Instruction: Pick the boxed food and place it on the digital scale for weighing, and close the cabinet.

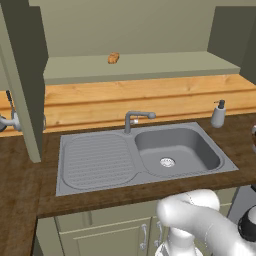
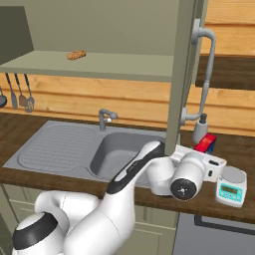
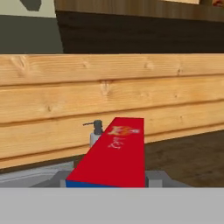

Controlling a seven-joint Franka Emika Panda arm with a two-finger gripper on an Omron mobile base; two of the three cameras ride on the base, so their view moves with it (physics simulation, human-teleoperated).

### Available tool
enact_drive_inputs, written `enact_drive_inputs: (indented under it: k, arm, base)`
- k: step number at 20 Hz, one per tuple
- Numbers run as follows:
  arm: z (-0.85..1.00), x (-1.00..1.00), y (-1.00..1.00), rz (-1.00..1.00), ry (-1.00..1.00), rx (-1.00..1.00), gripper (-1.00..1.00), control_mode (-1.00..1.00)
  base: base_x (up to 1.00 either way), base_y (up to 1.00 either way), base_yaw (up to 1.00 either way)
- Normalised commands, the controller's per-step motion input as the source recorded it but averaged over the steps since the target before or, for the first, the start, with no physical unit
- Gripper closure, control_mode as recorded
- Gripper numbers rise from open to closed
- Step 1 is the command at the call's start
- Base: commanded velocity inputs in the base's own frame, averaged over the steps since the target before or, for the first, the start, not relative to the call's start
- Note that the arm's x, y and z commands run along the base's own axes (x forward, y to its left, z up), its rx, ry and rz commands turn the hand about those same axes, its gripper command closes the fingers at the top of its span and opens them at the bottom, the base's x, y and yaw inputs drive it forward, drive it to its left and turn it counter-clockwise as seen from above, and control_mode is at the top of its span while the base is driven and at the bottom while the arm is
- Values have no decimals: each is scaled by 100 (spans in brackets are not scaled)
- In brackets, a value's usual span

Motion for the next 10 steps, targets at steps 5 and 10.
enact_drive_inputs:
  k: [5,10]
  arm:
    - [-24,5,-37,-11,0,0,100,-100]
    - [-11,2,-65,-3,0,1,100,-100]
  base:
    - [0,0,0]
    - [0,0,0]
